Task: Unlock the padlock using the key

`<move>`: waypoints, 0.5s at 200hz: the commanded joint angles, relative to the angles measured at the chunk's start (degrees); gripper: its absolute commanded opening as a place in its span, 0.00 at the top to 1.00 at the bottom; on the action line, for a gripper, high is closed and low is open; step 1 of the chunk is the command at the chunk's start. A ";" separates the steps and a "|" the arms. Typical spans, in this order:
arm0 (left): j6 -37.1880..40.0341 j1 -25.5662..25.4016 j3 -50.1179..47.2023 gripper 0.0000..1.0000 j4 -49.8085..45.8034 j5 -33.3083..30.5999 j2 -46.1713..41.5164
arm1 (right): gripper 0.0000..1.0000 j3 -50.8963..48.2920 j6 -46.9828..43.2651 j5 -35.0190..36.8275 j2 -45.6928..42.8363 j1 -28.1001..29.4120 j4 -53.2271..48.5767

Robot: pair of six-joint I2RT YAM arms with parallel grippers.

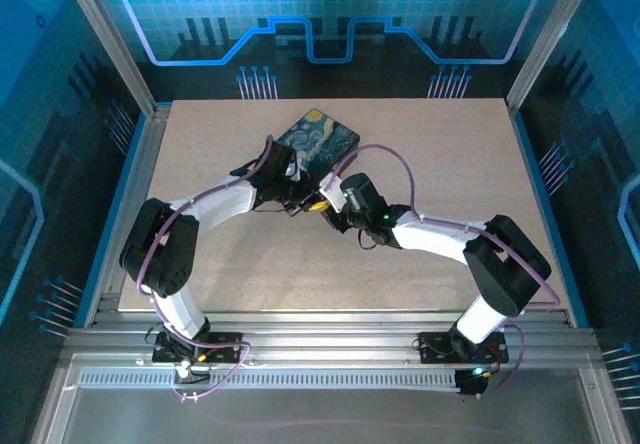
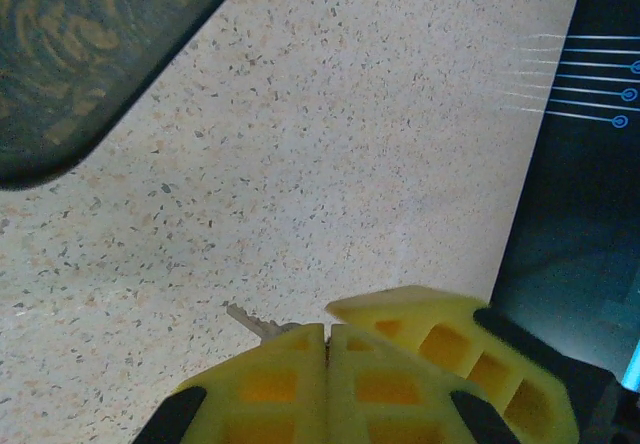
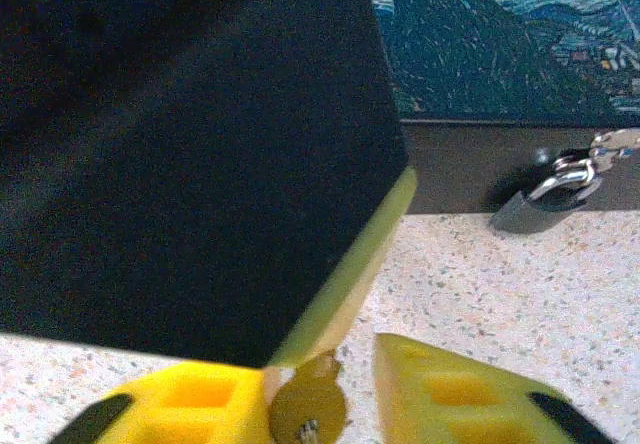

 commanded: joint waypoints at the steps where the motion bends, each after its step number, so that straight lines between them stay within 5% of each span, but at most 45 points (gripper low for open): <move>1: -1.85 -0.04 0.08 1.00 -3.46 -0.06 -1.98 | 0.80 0.59 -0.31 2.70 -0.83 0.03 2.13; 22: -1.97 -0.07 -0.12 0.99 -3.65 -0.42 -2.30 | 0.90 -0.28 -0.04 3.00 -1.29 0.00 2.22; 45: -1.36 0.07 -0.01 0.76 -4.45 -1.30 -2.63 | 0.99 -1.01 0.80 -0.25 -2.43 -0.81 1.67; 77: 1.21 1.74 -0.16 0.60 -5.54 -2.22 -3.96 | 1.00 -3.60 3.23 -12.16 -4.95 -4.50 -0.76; 100: 5.07 3.33 -1.30 0.58 -3.22 0.01 -5.45 | 1.00 -4.55 5.86 -27.39 -6.85 -9.61 -2.07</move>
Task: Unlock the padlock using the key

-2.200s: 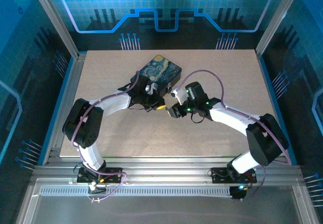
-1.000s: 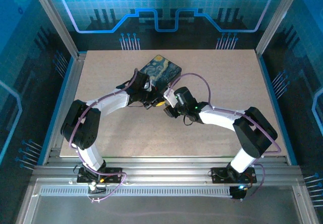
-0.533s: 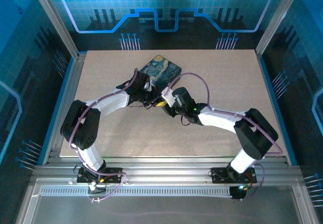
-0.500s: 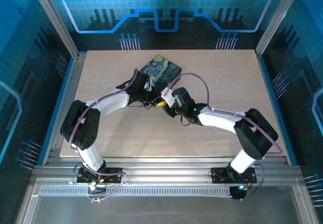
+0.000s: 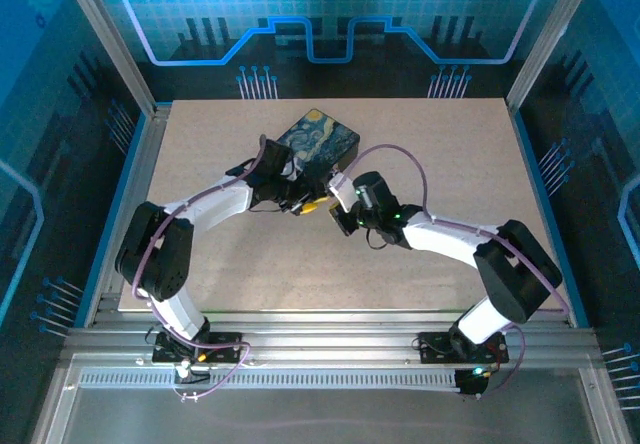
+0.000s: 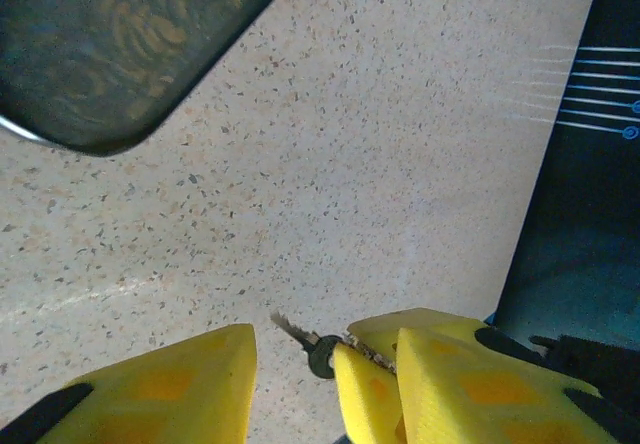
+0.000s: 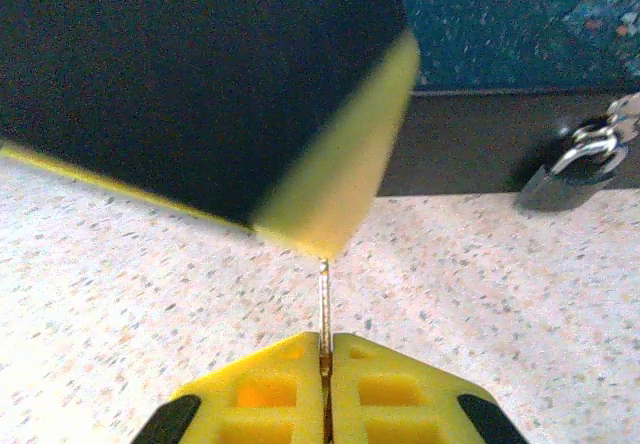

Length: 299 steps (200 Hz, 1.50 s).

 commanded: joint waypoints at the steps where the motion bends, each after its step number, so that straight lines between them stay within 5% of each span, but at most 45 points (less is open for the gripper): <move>1: 4.59 2.16 -1.28 0.58 -0.03 1.66 -3.33 | 1.00 -1.15 3.76 -17.03 -3.04 -5.10 -1.51; 35: 15.86 2.21 -3.37 0.58 6.94 9.99 -5.89 | 1.00 -0.63 8.15 -36.05 -3.50 -11.61 -2.80; 76: 19.50 2.28 -6.87 0.58 16.21 18.59 -6.74 | 1.00 1.72 9.55 -47.52 -2.13 -14.06 -7.12; 299: 18.61 2.08 -13.29 0.68 26.60 29.18 -7.49 | 1.00 7.71 17.07 -53.36 4.53 -15.03 -4.96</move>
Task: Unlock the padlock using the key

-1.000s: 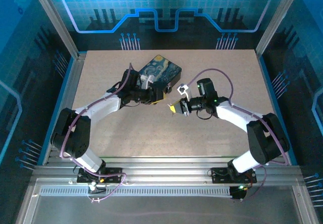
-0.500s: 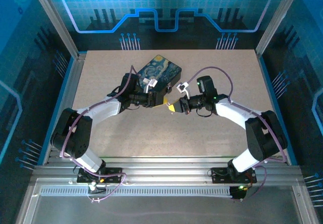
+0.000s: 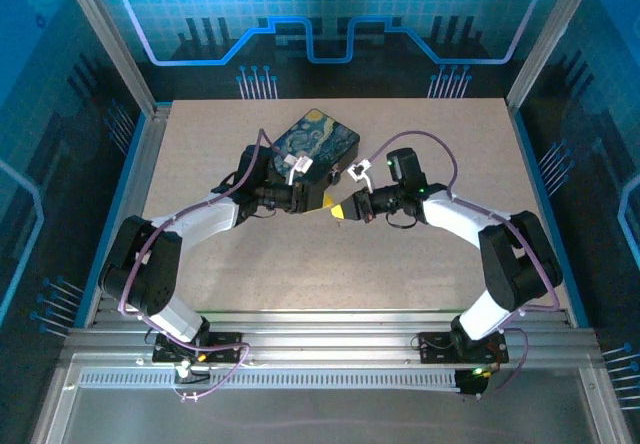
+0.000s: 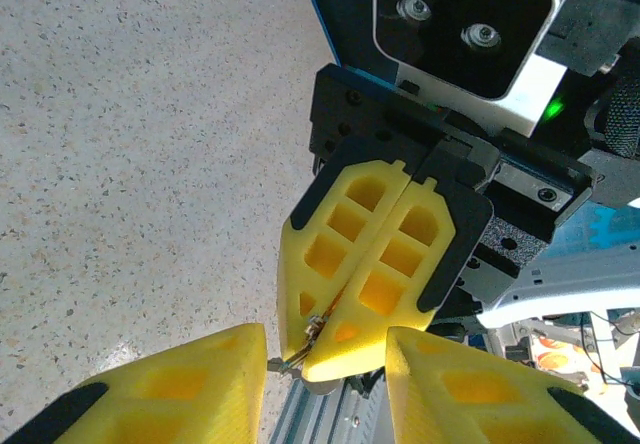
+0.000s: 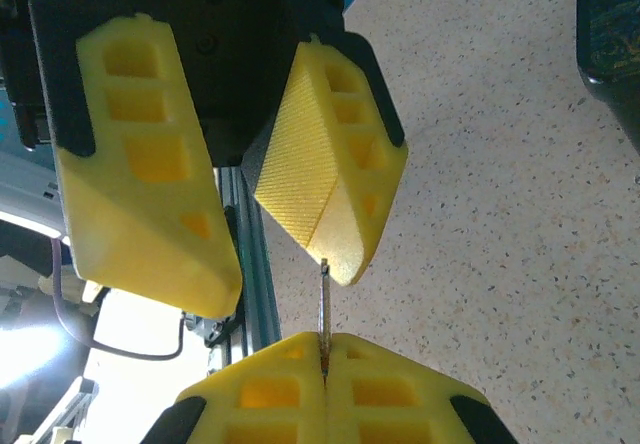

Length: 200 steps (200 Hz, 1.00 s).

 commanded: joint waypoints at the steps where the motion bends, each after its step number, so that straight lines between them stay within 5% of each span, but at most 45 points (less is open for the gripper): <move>1: 0.86 -0.13 -0.76 0.68 1.60 2.34 -1.20 | 1.00 2.35 0.97 -2.13 1.28 -0.90 0.38; 122: 2.52 -0.07 0.68 1.00 -2.00 0.89 -0.56 | 0.96 3.20 3.64 -0.40 2.77 -1.49 0.93; 200: 3.06 -0.05 3.09 1.00 -6.21 -2.90 1.15 | 0.66 -1.18 1.41 3.41 -3.78 -5.74 0.29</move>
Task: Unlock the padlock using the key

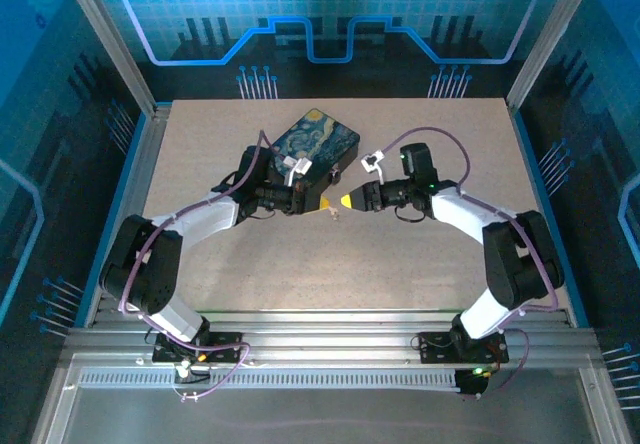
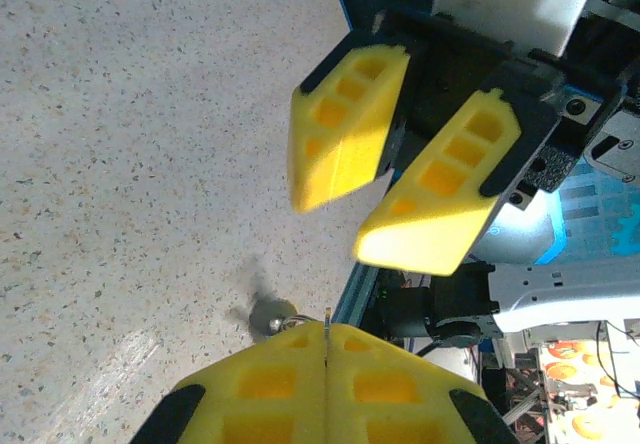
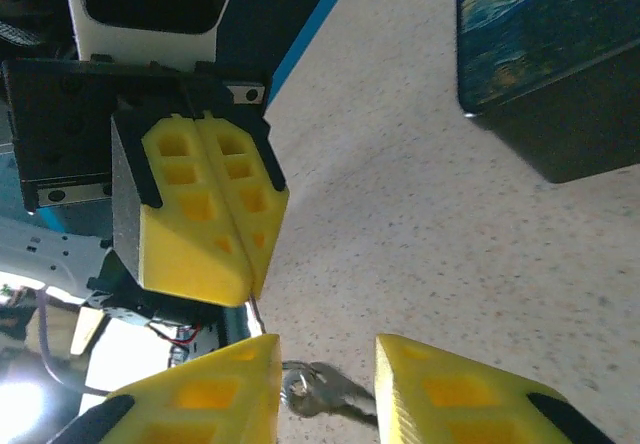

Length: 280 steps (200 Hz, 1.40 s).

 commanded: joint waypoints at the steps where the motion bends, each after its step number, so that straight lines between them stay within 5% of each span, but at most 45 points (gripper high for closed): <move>1: 1.51 -0.20 2.48 1.00 -2.24 -0.88 0.74 | 0.66 -0.85 -1.67 1.70 -3.18 -0.53 -0.48; 59: -0.57 -0.25 3.11 1.00 -0.45 -1.58 1.29 | 0.55 -1.65 1.45 -2.40 -0.40 1.88 6.03; 124: -2.25 -0.17 2.59 1.00 1.73 -1.34 1.05 | 0.54 -1.12 2.89 -2.02 2.73 3.86 8.63; 217: -4.60 0.45 1.37 1.00 5.35 -0.66 0.94 | 0.69 -1.89 4.76 -4.16 3.02 4.21 11.52; 280: -6.07 1.30 -0.35 1.00 7.81 -0.57 0.28 | 0.98 -4.04 7.94 -5.23 2.67 4.21 17.79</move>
